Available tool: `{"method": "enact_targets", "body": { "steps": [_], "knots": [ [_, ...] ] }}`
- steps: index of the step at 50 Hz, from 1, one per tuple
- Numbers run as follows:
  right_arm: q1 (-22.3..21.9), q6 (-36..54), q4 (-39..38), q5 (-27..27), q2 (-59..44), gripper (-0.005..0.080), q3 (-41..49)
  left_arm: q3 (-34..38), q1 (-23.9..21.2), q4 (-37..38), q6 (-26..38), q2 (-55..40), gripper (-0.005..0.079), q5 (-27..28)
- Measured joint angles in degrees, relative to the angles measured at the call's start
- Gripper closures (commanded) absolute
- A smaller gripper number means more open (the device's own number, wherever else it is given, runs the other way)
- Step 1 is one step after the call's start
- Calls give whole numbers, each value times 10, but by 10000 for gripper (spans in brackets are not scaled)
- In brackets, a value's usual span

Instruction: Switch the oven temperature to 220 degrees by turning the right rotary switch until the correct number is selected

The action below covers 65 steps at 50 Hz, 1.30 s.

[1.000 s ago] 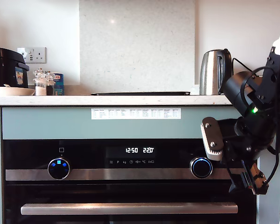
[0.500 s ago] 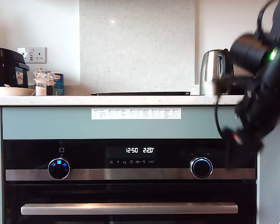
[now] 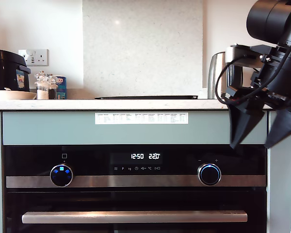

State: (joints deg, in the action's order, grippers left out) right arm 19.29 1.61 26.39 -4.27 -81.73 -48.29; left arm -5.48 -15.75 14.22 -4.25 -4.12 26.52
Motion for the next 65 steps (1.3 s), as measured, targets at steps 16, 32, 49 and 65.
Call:
{"method": "enact_targets", "body": {
  "steps": [16,32,49,65],
  "knots": [
    [3,-24,6,0,0,59,0,0,0,0,0,0,764,0],
    [3,-50,-2,-46,0,66,0,0,0,0,0,0,764,0],
    [35,-46,-72,-148,0,67,0,0,0,0,0,0,764,0],
    [56,-33,-151,-158,0,70,0,0,0,2,0,0,764,0]
  ]
}}
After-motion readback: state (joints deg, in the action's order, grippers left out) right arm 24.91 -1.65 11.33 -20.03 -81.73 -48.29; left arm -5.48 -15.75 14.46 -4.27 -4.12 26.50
